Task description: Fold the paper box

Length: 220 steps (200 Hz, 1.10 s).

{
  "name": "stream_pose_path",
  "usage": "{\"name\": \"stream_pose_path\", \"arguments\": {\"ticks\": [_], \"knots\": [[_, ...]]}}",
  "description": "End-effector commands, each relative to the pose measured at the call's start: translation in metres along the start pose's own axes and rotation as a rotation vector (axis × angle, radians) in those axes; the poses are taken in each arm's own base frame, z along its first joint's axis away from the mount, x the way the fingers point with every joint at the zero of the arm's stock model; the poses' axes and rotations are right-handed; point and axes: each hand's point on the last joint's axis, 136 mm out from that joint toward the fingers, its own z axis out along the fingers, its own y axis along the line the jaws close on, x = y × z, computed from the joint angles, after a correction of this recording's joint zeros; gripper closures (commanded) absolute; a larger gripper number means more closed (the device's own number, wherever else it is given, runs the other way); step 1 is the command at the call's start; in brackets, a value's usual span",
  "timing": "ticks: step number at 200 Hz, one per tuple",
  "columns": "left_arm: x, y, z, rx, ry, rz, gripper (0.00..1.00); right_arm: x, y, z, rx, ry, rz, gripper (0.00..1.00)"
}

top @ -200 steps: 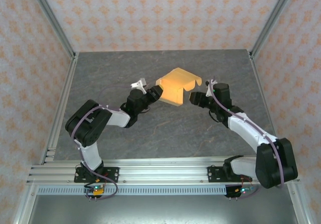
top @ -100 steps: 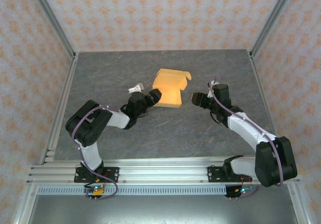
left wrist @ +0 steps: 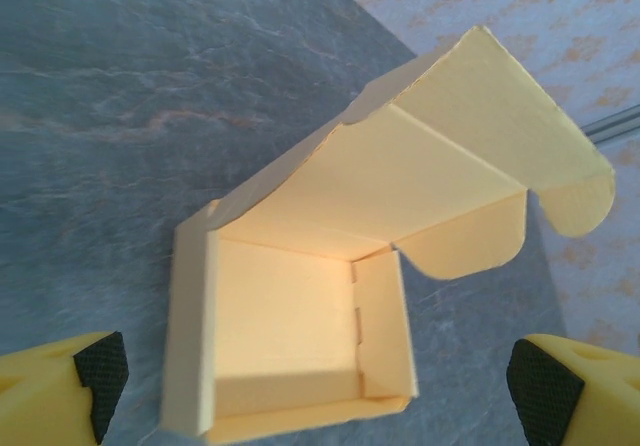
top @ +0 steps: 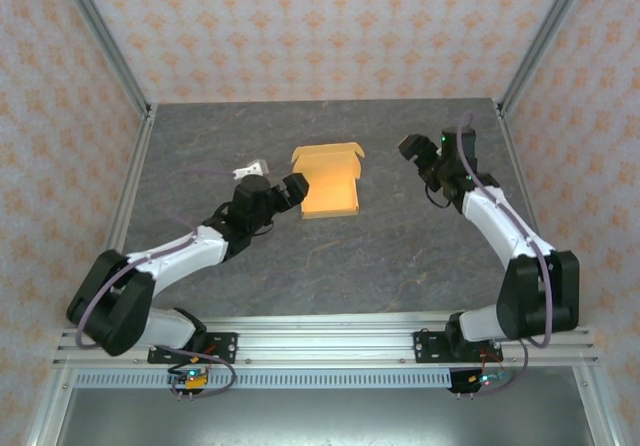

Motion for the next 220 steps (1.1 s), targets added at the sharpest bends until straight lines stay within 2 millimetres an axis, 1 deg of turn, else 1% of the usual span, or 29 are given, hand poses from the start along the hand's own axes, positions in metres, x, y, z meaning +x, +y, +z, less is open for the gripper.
{"name": "stream_pose_path", "arguments": {"ticks": [1, 12, 21, 38, 45, 58, 63, 77, 89, 108, 115, 133, 142, 147, 156, 167, 182, 220], "knots": [[-0.038, 0.010, -0.026, -0.159, -0.078, 0.047, 0.00, 0.022, 0.000, 0.018, 0.026, 0.168, 0.335, 0.13], [-0.054, 0.014, -0.030, -0.215, -0.084, -0.010, 0.00, 0.026, 0.010, 0.031, -0.006, 0.232, 0.410, 0.13], [-0.062, 0.021, -0.029, -0.262, -0.063, -0.085, 0.00, 0.030, 0.016, 0.042, -0.011, 0.288, 0.466, 0.13], [-0.071, 0.020, -0.014, -0.272, 0.009, -0.250, 0.00, 0.039, 0.027, 0.059, -0.015, 0.388, 0.532, 0.12], [-0.069, 0.021, -0.006, -0.285, 0.049, -0.323, 0.01, 0.043, 0.032, 0.064, -0.018, 0.408, 0.532, 0.12], [-0.065, 0.017, 0.007, -0.295, 0.098, -0.434, 0.15, 0.049, 0.039, 0.072, -0.007, 0.430, 0.524, 0.12], [-0.062, 0.017, 0.012, -0.301, 0.111, -0.473, 0.18, 0.052, 0.043, 0.074, -0.008, 0.440, 0.518, 0.12], [-0.059, 0.007, 0.030, -0.240, 0.128, -0.558, 0.19, 0.058, 0.048, 0.082, -0.005, 0.458, 0.514, 0.12], [-0.056, 0.004, 0.042, -0.213, 0.133, -0.615, 0.19, 0.061, 0.050, 0.089, -0.005, 0.463, 0.519, 0.12], [-0.053, -0.002, 0.056, -0.191, 0.163, -0.654, 0.19, 0.069, 0.055, 0.098, -0.017, 0.495, 0.552, 0.13], [-0.050, -0.005, 0.060, -0.182, 0.182, -0.661, 0.19, 0.074, 0.055, 0.100, -0.016, 0.511, 0.570, 0.13], [-0.040, -0.007, 0.064, -0.181, 0.213, -0.683, 0.20, 0.084, 0.059, 0.101, -0.022, 0.532, 0.589, 0.15], [-0.035, -0.006, 0.064, -0.182, 0.221, -0.694, 0.23, 0.088, 0.060, 0.102, -0.020, 0.537, 0.587, 0.15], [-0.034, -0.007, 0.065, -0.176, 0.222, -0.699, 0.26, 0.091, 0.059, 0.102, -0.015, 0.541, 0.590, 0.16], [-0.033, -0.008, 0.067, -0.159, 0.217, -0.707, 0.32, 0.093, 0.060, 0.103, -0.022, 0.546, 0.595, 0.20], [-0.031, -0.009, 0.071, -0.142, 0.210, -0.714, 0.36, 0.095, 0.060, 0.105, -0.032, 0.551, 0.611, 0.25], [-0.030, -0.010, 0.077, -0.127, 0.213, -0.719, 0.36, 0.096, 0.061, 0.105, -0.040, 0.550, 0.625, 0.31], [-0.030, -0.022, 0.090, -0.093, 0.239, -0.732, 0.38, 0.104, 0.061, 0.105, -0.030, 0.562, 0.632, 0.32]]}}
